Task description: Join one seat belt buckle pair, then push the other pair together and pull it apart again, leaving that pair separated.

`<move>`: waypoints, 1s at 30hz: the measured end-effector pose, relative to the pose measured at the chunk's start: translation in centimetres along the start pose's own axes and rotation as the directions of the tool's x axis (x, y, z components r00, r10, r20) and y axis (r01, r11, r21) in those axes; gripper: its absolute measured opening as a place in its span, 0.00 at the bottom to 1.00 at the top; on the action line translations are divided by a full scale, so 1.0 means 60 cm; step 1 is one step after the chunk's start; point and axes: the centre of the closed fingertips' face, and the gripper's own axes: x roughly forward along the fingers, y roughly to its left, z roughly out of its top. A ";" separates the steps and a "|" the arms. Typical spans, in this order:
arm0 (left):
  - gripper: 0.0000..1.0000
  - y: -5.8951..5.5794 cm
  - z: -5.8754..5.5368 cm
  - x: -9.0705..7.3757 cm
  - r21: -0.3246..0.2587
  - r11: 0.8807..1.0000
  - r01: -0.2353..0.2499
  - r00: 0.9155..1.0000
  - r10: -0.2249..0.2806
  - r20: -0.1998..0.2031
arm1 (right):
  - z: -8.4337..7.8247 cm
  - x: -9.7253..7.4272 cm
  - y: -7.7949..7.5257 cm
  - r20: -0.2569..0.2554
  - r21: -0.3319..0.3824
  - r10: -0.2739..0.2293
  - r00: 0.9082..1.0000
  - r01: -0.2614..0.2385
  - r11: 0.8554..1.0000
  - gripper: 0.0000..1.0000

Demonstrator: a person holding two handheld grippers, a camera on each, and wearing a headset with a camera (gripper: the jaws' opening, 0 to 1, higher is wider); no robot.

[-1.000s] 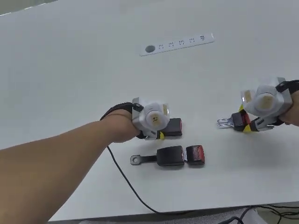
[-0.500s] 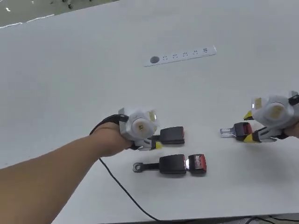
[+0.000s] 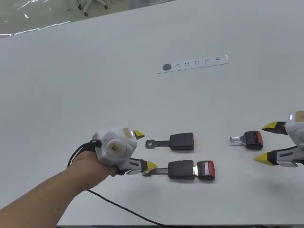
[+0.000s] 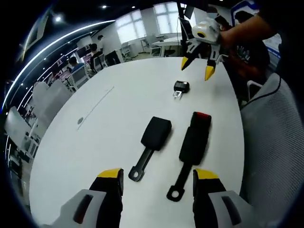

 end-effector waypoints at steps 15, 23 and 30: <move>0.81 -0.031 -0.060 -0.066 -0.192 0.979 -0.067 0.997 0.074 0.028 | -0.025 -0.046 0.044 0.067 0.124 -0.034 0.997 0.026 0.992 0.81; 1.00 -0.045 -0.089 -0.079 -0.273 0.959 -0.076 0.995 0.092 0.044 | -0.027 -0.054 0.054 0.106 0.143 -0.047 0.993 0.032 0.989 0.99; 1.00 -0.047 -0.091 -0.100 -0.309 0.945 -0.107 0.991 0.126 0.042 | -0.034 -0.058 0.052 0.132 0.211 -0.093 0.987 0.064 0.975 1.00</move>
